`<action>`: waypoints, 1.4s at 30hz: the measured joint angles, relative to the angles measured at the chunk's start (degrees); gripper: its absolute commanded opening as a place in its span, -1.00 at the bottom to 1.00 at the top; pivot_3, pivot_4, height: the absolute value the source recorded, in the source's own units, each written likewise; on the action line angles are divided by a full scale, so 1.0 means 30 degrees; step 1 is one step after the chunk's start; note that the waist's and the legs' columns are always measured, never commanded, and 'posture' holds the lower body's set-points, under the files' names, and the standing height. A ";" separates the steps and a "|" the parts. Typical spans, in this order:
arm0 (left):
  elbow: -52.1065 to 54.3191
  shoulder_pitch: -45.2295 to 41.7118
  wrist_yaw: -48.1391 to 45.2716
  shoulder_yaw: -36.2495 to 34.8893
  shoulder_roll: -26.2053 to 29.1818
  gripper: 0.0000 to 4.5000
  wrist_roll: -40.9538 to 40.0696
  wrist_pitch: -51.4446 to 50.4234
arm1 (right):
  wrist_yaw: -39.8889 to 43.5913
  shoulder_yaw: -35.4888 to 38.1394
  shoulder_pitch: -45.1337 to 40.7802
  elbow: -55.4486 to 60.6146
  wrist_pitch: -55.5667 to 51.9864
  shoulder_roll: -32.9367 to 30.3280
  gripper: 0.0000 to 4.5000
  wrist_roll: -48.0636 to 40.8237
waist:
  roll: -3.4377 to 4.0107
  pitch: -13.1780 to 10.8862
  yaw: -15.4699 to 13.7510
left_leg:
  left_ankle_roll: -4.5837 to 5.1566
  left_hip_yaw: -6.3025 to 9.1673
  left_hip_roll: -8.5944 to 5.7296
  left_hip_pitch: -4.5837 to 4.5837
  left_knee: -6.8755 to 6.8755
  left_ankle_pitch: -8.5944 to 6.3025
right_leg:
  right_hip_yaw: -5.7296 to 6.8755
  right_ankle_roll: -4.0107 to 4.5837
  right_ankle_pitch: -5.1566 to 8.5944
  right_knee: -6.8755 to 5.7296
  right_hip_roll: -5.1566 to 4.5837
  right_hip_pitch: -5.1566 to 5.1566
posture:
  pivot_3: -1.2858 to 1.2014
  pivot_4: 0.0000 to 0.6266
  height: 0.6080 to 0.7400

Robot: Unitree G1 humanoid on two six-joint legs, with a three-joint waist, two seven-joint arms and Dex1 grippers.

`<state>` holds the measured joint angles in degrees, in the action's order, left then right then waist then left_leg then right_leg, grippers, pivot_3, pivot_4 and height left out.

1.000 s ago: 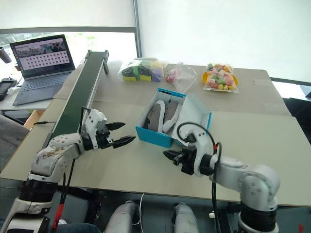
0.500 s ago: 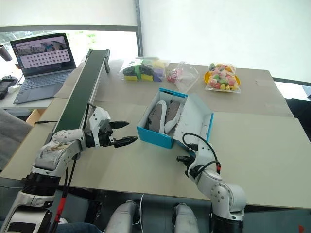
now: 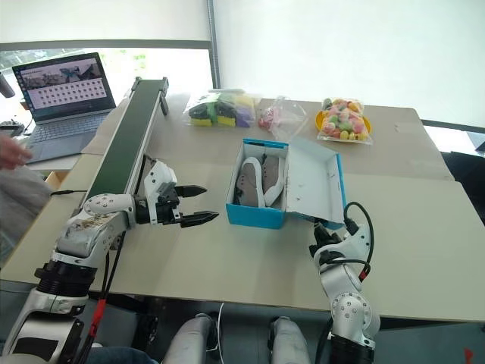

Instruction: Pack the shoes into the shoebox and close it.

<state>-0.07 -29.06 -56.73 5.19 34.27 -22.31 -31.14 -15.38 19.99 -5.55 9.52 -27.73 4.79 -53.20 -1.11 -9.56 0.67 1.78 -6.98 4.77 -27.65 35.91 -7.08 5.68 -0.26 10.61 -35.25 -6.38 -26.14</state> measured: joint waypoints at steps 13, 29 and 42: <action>0.0715 0.0293 0.0212 -0.0025 0.0121 1.00 -0.0034 -0.0625 | 0.5490 -0.1841 -0.2353 0.0950 0.4006 -0.0119 -0.99 -0.5438 | 0.0006 -0.0003 0.0068 | 0.0001 0.0001 0.0007 0.0098 0.0049 0.0002 | -0.0072 0.0011 0.0010 -0.0177 0.0016 0.0007 | 0.03 -0.52 0.64; 0.3173 0.2531 0.2516 -0.0980 -0.0531 1.00 -0.0215 -0.1373 | 0.8204 -0.8885 -1.1565 -0.5032 -0.1436 -0.5243 -0.99 0.4404 | 0.0006 -0.0001 -0.0055 | 0.0005 -0.0032 -0.0007 0.0083 0.0102 0.0006 | -0.0057 -0.0070 -0.0018 -0.0239 0.0008 -0.0008 | 0.03 -0.52 0.64; 0.4401 0.4052 0.4182 -0.1660 -0.1059 1.00 -0.0257 -0.1375 | 1.2200 -0.9634 -1.4797 -1.3487 -0.0378 -0.3925 -0.99 1.0067 | 0.0007 0.0008 0.0014 | 0.0000 -0.0158 0.0016 0.0109 0.0138 0.0005 | -0.0053 -0.0086 -0.0028 -0.0283 0.0010 0.0009 | 0.03 -0.52 0.64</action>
<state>13.14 -16.91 -44.18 0.21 31.09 -23.08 -35.26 21.22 -8.92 -49.95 -30.94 -28.86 -6.99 -23.00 -1.09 -9.54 0.71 1.78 -7.46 4.82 -27.32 36.32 -7.06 5.52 -0.52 10.52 -36.10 -6.35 -26.11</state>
